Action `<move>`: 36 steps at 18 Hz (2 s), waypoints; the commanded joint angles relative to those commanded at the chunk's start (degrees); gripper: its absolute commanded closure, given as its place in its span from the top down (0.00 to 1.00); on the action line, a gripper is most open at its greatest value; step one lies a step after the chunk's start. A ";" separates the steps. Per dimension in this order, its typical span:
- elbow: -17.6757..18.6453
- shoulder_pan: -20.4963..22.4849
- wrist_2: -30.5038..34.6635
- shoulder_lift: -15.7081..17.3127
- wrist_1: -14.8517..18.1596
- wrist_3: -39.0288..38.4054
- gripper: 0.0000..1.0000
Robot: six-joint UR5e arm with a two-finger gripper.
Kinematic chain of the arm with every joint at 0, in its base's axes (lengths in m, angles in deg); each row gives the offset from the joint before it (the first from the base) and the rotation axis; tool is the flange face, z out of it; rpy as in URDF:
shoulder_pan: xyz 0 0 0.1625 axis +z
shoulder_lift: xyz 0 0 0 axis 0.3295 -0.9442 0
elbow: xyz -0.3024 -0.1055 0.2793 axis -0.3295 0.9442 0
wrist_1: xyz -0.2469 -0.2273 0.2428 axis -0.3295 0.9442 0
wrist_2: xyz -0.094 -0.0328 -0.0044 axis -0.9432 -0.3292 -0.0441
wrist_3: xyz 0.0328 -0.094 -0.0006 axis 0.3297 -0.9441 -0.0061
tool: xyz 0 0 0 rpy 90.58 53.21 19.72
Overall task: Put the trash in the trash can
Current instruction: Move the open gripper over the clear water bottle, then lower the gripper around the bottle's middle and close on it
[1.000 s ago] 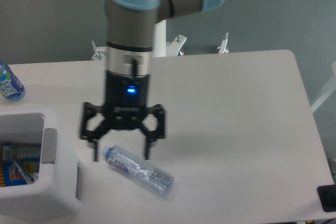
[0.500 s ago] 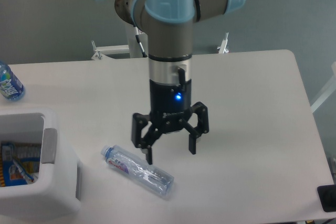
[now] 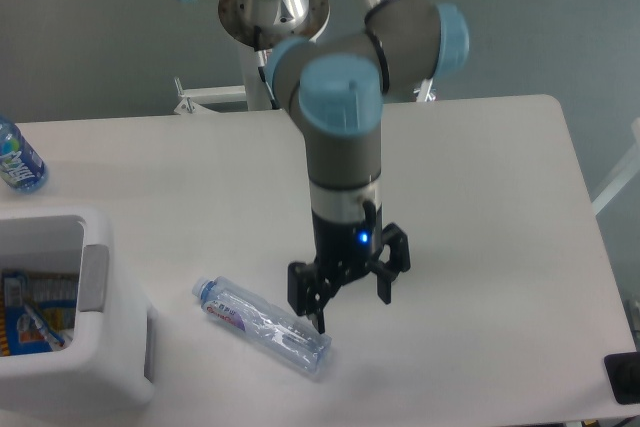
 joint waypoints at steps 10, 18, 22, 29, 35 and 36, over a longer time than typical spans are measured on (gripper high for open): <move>0.62 -1.23 0.44 -3.88 0.00 -2.71 1.00; 2.11 -1.14 4.39 -3.70 0.00 -8.43 1.00; 1.85 -1.23 5.10 -3.79 -0.09 -14.13 1.00; 1.15 -1.58 4.66 -6.77 -0.53 -18.02 1.00; 0.00 -3.34 3.96 -8.27 -0.53 -18.28 1.00; 0.00 -3.86 3.87 -8.88 -0.53 -18.37 1.00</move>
